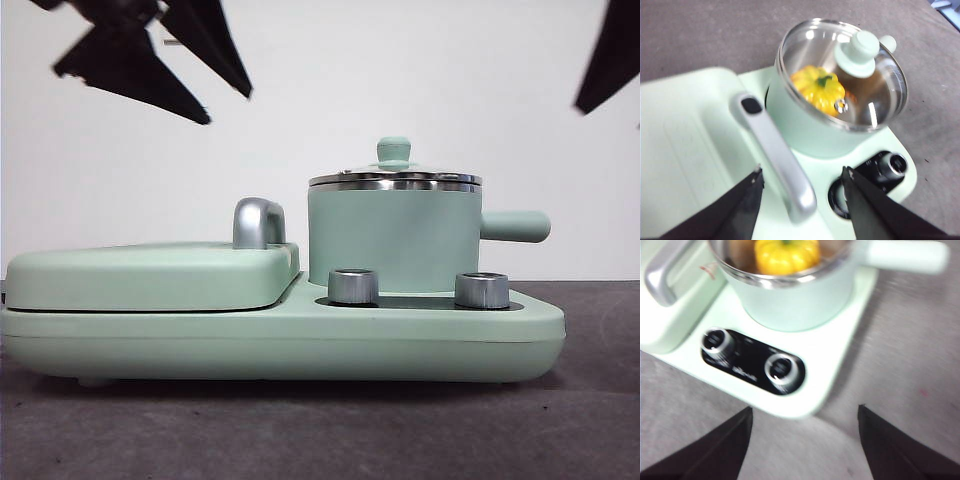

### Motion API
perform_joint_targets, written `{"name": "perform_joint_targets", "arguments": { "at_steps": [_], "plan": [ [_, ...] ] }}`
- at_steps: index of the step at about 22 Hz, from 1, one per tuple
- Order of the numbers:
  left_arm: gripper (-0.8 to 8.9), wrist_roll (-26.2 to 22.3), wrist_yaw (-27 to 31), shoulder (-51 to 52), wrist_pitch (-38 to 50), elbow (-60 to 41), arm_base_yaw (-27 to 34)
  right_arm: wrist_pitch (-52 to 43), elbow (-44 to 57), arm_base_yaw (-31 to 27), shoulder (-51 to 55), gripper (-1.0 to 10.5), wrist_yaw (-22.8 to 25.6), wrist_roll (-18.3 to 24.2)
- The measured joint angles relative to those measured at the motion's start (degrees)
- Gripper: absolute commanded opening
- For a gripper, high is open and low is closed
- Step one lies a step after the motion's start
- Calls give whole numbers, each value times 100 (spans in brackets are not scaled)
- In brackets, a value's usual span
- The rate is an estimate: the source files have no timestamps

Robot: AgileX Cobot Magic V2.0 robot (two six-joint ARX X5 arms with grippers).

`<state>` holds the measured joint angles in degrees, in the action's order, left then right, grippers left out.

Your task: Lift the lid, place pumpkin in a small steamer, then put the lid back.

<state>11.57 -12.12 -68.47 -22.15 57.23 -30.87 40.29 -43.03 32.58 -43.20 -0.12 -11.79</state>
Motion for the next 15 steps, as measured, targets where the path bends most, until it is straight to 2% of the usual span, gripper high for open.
{"name": "perform_joint_targets", "arguments": {
  "at_steps": [5,15],
  "plan": [
    [257,157,328,931,-391,-656,9,-494,0,35,-560,325,-184,133],
    [248,160,365,1980,-1008,-1023,393,-1038,0,184,-938,325,-337,256]
  ]
}}
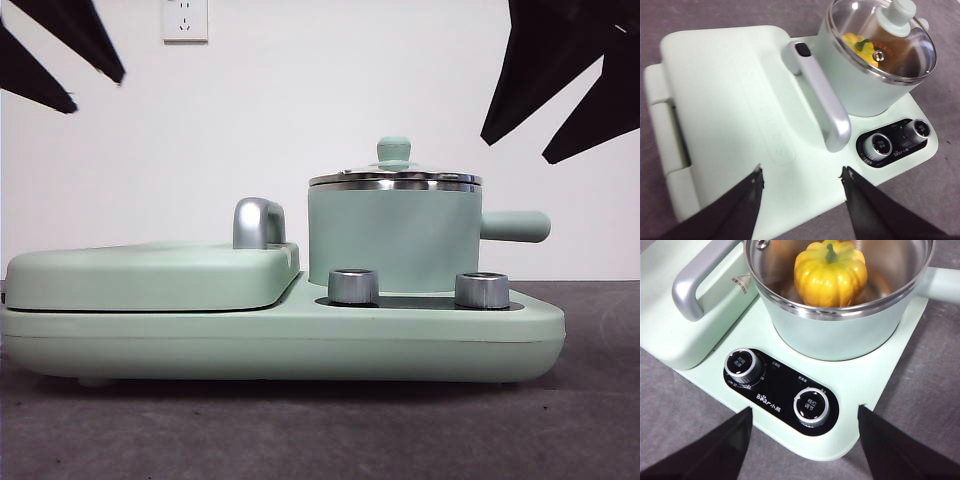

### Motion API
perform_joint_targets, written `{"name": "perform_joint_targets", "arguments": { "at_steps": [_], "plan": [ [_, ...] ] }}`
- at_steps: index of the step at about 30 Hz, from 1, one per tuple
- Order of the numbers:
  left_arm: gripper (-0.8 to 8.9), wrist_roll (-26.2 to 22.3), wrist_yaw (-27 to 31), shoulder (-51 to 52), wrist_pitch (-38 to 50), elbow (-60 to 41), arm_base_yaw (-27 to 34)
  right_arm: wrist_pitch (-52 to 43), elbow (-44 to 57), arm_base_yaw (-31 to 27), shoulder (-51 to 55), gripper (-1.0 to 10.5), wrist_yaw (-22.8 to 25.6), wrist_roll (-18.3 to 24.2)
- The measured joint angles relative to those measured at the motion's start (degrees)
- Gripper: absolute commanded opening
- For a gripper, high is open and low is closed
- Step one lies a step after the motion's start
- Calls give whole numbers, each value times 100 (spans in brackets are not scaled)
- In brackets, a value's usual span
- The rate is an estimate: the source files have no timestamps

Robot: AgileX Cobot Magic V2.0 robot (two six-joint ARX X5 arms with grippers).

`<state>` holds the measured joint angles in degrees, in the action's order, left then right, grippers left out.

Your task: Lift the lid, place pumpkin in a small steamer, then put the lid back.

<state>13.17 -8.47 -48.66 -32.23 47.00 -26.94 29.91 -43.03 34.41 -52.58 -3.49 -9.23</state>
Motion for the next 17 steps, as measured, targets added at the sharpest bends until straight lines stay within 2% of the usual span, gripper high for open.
{"name": "perform_joint_targets", "arguments": {
  "at_steps": [6,7,8,9,10,17],
  "plan": [
    [247,-164,4,96,-201,-4,63,-72,0,31,-7,310,4,46],
    [241,-203,4,92,-234,-7,63,-76,0,31,-7,225,2,46],
    [189,-227,4,92,-229,-9,63,-85,0,31,-7,104,0,46],
    [82,-256,4,92,-212,-9,63,-96,0,31,-7,3,-15,55],
    [5,-280,-2,92,-190,-9,63,-103,0,31,-7,13,-50,92],
    [7,-304,-46,98,-219,-9,61,-348,0,37,-7,13,-122,190]
  ]
}}
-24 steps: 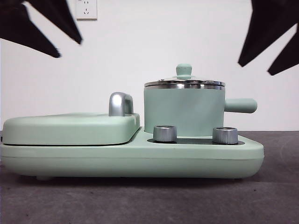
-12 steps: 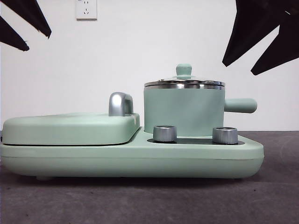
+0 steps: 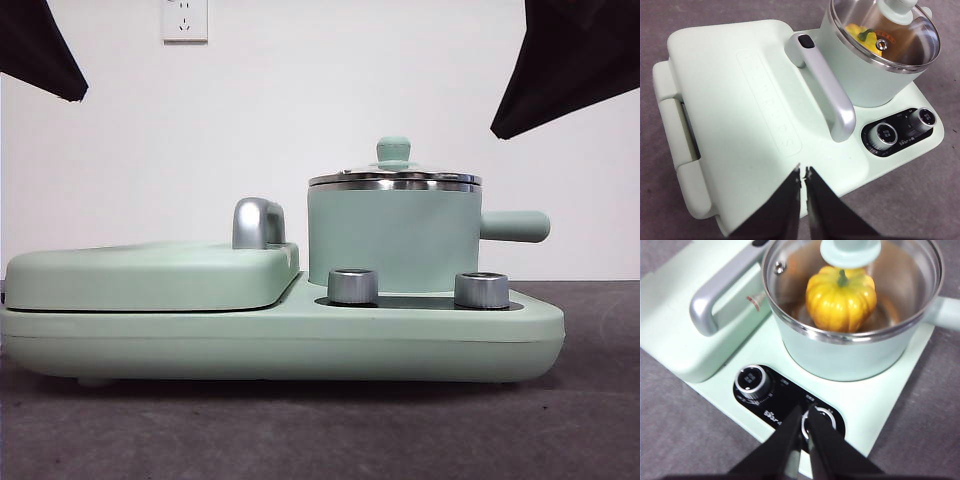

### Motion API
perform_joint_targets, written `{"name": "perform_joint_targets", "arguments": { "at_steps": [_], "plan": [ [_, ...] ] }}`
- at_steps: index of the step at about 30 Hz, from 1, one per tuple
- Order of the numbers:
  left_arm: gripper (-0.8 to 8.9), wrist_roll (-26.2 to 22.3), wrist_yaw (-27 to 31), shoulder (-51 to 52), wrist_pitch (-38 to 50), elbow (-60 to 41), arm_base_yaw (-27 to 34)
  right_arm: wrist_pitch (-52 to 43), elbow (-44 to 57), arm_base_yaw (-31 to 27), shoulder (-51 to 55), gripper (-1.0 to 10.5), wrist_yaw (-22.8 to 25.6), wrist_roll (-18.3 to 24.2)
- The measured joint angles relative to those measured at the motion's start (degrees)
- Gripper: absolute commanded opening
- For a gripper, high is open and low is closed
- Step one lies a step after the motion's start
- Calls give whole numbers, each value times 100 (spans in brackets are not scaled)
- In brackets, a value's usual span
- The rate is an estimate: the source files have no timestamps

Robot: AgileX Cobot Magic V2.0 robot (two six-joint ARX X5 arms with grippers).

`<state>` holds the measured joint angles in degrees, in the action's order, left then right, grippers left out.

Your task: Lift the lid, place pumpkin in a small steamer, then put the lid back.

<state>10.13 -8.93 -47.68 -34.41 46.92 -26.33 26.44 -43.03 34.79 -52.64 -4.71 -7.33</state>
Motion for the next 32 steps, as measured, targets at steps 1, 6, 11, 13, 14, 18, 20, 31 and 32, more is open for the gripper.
{"name": "perform_joint_targets", "arguments": {
  "at_steps": [1,6,11,13,14,18,20,31,32],
  "plan": [
    [7,-2,0,9,-42,0,0,2,0,0,0,13,-15,2],
    [7,-2,0,26,-74,0,0,-15,0,0,0,12,7,2],
    [7,-2,0,28,-74,0,0,-15,0,0,0,12,15,2],
    [7,-2,0,28,-74,0,0,-15,0,0,0,12,15,2],
    [7,-2,0,28,-74,0,0,-15,0,0,0,13,15,2],
    [7,-201,0,199,-79,-15,61,-15,0,0,0,12,15,2],
    [7,-391,0,470,157,-160,186,-15,0,0,0,13,15,2],
    [7,-592,33,3097,2758,-2962,1777,-15,0,0,0,12,17,2],
    [7,-592,37,3364,2826,-3202,1886,-15,0,0,0,13,17,2]
  ]
}}
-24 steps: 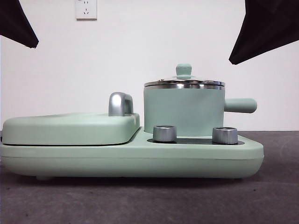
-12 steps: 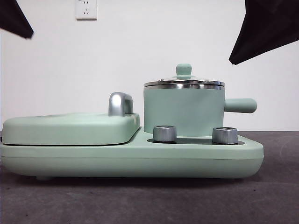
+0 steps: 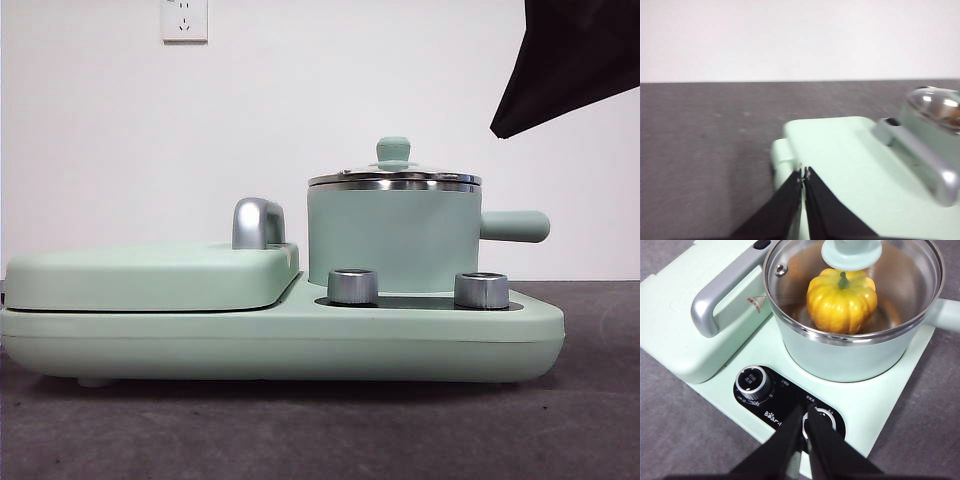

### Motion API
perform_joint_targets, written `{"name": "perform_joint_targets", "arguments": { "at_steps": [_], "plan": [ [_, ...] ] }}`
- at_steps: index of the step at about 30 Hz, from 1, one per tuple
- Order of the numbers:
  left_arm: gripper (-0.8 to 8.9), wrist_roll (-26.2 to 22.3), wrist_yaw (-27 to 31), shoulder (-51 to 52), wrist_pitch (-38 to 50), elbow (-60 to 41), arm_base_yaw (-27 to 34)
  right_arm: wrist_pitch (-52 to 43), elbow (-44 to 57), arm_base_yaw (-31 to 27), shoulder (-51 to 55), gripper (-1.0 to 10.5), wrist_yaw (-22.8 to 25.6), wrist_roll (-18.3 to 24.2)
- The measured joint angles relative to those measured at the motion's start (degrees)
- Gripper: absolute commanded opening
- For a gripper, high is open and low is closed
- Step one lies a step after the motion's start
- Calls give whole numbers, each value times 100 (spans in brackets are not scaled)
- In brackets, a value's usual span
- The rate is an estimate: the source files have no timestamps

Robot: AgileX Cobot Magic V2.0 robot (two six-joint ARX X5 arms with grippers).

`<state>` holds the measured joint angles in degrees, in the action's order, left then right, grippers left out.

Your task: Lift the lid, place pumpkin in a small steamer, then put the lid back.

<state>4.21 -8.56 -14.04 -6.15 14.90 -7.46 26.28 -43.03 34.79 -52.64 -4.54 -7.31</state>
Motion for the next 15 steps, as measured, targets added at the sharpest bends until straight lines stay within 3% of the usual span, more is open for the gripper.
{"name": "perform_joint_targets", "arguments": {
  "at_steps": [9,15],
  "plan": [
    [7,118,308,1368,63,-1121,629,0,0,0,0,13,0,0],
    [7,116,404,1373,-133,-1305,649,-2,0,0,0,13,0,0]
  ]
}}
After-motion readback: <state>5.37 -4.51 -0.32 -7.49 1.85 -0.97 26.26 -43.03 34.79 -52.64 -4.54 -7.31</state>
